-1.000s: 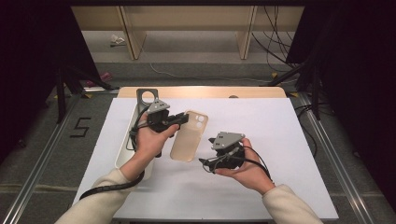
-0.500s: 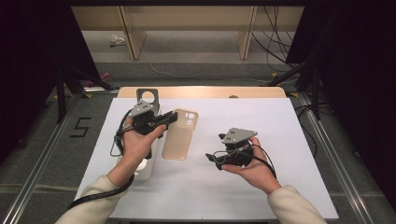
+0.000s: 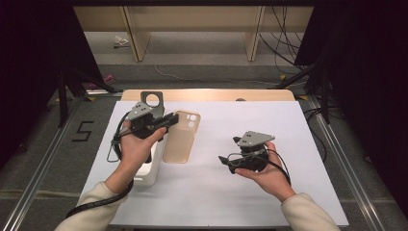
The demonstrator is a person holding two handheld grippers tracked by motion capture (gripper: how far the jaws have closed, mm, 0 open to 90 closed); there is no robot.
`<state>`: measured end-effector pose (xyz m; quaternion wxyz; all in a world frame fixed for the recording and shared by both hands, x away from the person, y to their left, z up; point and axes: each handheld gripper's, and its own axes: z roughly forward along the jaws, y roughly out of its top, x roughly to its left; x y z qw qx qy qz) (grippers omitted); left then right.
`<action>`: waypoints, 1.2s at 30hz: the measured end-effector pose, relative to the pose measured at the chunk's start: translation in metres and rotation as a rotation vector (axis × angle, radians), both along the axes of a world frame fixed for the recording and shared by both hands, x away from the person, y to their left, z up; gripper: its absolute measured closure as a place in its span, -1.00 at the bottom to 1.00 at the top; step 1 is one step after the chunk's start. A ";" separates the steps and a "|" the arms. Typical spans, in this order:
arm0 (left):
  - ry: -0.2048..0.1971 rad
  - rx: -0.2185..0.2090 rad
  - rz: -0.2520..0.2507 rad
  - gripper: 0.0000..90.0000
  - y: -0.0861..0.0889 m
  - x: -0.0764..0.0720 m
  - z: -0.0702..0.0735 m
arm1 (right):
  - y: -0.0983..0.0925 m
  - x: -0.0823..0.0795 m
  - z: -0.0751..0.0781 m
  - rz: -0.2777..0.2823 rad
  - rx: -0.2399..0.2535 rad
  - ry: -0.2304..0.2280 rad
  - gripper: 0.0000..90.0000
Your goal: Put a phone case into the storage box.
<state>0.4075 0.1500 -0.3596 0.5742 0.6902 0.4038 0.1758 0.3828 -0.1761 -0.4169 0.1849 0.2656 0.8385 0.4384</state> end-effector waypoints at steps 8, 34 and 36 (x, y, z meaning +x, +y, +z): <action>-0.016 -0.003 0.009 0.81 0.009 -0.001 0.007 | -0.006 0.000 0.000 -0.019 0.013 0.004 -0.62; -0.028 -0.042 0.052 0.81 0.038 0.004 0.019 | -0.026 -0.002 0.000 -0.076 0.032 0.009 -0.63; -0.033 -0.041 0.057 0.81 0.040 0.004 0.020 | -0.027 -0.002 0.000 -0.078 0.035 0.006 -0.64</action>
